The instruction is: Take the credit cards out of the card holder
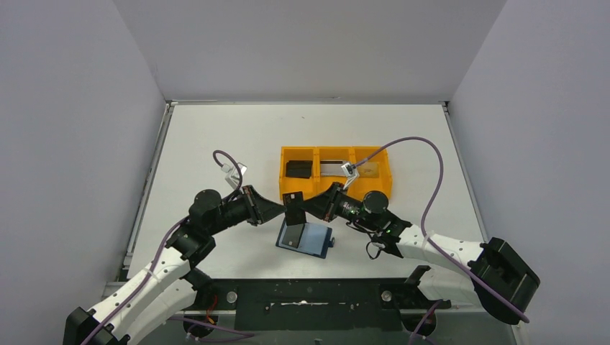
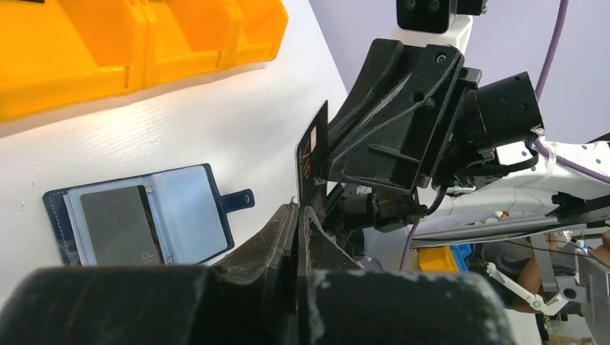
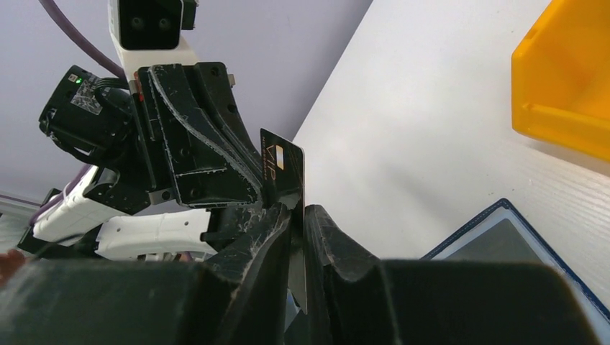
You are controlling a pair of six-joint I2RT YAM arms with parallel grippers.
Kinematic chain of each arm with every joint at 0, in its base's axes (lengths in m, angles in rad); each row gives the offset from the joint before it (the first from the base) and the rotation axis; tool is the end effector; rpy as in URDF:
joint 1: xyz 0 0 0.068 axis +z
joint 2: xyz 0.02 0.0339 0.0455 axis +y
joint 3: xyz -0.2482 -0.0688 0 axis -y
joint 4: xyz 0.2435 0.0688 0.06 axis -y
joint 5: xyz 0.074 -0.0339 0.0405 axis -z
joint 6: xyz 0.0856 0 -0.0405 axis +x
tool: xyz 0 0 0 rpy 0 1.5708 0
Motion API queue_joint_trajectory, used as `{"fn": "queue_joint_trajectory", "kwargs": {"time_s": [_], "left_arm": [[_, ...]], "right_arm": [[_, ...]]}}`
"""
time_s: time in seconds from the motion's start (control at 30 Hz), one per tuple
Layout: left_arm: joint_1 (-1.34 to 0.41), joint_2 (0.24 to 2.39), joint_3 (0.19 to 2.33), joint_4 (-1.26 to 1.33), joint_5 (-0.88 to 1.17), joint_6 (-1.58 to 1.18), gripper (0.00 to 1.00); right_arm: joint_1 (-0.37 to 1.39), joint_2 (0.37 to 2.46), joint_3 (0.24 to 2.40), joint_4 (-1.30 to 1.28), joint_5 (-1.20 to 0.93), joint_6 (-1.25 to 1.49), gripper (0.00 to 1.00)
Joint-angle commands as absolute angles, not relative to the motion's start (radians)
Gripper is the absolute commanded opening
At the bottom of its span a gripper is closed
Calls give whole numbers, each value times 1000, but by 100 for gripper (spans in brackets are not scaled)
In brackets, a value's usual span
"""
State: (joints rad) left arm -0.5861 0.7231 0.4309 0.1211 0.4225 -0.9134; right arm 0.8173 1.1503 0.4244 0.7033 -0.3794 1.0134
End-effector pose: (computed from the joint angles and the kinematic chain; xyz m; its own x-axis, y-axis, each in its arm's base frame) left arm 0.1757 -0.1588 0.2392 -0.7525 -0.3670 -0.5469 0.4017 0.4023 -0.8227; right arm 0.1781 0.2362 0.2198 -0.7981 0.3015 -0.5217 -0.4792 0.2073 0.8528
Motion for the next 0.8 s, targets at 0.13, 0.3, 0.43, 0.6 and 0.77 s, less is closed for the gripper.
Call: {"fn": "queue_joint_trajectory", "kwargs": {"time_s": [0.13, 0.3, 0.43, 0.6, 0.77], "left_arm": [[-586, 711, 428, 180, 420, -927, 0], [-584, 697, 430, 164, 396, -934, 7], [-581, 692, 434, 146, 382, -933, 18], [-571, 695, 440, 129, 382, -927, 30], [-569, 690, 486, -6, 339, -858, 47]], "right_arm": [[815, 1162, 433, 858, -477, 1028, 3], [810, 1168, 424, 859, -469, 1028, 0], [806, 1158, 414, 849, -443, 1029, 0], [802, 1140, 413, 788, -404, 1017, 0], [804, 1117, 423, 684, -332, 987, 0]]}}
